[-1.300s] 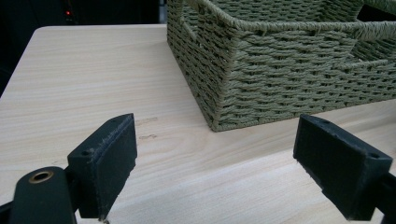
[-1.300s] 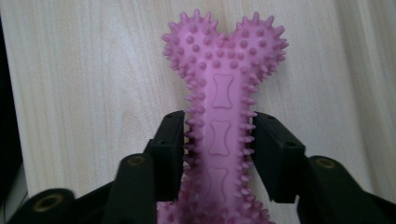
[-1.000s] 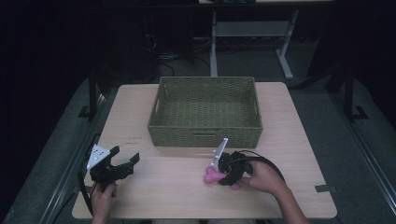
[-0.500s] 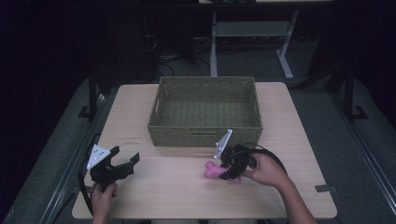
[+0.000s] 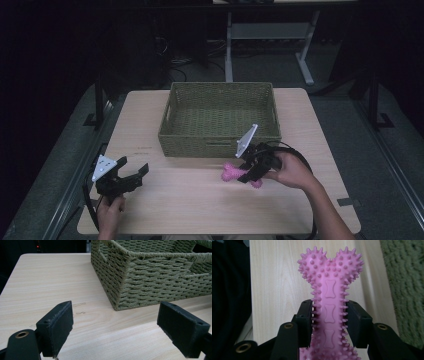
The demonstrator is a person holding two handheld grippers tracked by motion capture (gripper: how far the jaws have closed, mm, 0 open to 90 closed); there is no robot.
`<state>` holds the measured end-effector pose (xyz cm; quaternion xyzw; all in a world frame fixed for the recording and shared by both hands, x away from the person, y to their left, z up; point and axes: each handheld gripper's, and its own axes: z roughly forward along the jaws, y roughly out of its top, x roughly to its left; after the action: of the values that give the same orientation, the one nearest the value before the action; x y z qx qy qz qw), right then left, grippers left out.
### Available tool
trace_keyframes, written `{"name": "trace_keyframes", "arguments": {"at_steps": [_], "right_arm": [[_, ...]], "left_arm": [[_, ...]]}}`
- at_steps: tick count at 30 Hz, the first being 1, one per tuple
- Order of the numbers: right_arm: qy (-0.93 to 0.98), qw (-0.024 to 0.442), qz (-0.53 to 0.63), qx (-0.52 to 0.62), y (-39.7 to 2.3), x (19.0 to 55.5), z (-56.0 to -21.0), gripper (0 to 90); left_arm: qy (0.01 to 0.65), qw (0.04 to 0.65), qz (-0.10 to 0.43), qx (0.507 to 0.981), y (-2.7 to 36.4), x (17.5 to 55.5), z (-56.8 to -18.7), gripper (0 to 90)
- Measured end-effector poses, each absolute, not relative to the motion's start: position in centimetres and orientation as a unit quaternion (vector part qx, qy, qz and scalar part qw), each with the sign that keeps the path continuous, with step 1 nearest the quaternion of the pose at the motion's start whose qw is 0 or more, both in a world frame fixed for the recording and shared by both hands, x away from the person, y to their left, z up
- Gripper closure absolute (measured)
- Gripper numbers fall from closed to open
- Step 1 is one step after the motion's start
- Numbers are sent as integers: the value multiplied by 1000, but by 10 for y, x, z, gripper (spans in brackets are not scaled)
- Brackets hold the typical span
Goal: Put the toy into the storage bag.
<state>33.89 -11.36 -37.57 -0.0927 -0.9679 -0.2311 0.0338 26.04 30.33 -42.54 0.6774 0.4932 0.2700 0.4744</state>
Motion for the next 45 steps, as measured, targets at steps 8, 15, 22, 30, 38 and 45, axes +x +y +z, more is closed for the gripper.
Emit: {"name": "trace_keyframes", "arguments": {"at_steps": [8,15,22,30,38,45], "right_arm": [[-967,32,-237,-91,-121,346,-359,583],[-966,29,-242,-85,-121,351,-343,583],[-967,27,-240,-79,-119,357,-331,583],[-967,30,-240,-82,-120,365,-326,583],[-965,30,-248,-80,-121,373,-315,583],[-964,32,-253,-80,-122,377,-308,583]], "left_arm": [[495,474,270,676,303,261,-426,130],[496,473,271,676,304,261,-425,130],[495,473,273,676,305,261,-425,130],[494,472,271,677,305,261,-426,130],[494,472,273,678,305,262,-426,130],[497,472,272,676,306,262,-426,130]]}}
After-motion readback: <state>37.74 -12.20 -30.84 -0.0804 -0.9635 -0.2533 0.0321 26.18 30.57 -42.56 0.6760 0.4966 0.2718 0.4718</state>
